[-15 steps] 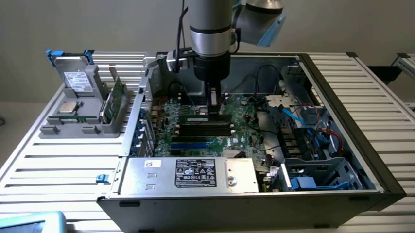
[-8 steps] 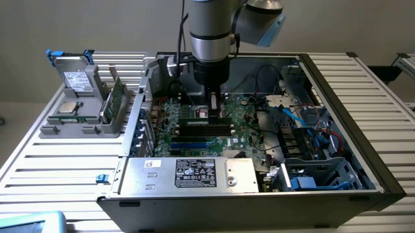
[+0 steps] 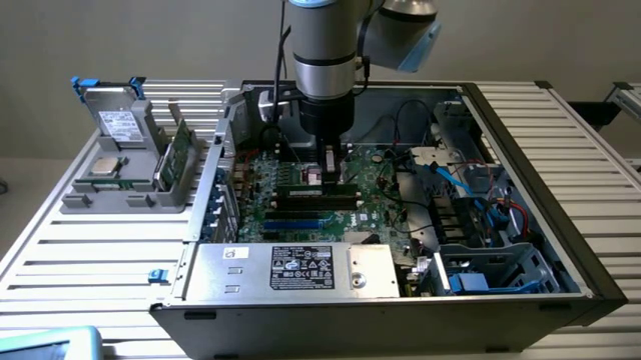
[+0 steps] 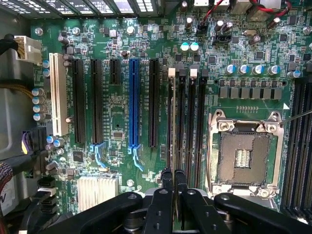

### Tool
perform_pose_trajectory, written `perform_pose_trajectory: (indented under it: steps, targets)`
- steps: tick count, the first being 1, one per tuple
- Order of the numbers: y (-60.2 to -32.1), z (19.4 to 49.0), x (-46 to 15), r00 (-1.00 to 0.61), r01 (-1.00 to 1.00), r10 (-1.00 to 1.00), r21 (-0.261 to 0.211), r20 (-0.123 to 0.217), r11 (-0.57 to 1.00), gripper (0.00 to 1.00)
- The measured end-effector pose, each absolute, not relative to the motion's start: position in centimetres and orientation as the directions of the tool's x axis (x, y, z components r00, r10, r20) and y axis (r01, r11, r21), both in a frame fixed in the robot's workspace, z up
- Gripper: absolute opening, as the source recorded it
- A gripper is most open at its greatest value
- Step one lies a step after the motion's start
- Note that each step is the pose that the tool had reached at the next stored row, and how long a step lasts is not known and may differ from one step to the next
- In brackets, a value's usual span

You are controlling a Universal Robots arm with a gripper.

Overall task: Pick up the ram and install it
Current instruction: 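Insert the ram into the slot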

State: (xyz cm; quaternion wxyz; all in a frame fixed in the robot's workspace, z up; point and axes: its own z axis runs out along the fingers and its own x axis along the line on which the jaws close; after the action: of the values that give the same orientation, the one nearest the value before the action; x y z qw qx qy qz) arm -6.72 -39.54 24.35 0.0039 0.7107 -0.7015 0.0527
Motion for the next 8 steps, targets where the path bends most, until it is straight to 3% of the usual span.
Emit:
perform_pose_trajectory:
  steps: [8]
  targets:
    - [-39.61,24.20,-6.71,0.010,-0.998,-0.997,-0.068,0.080,-0.015,0.13]
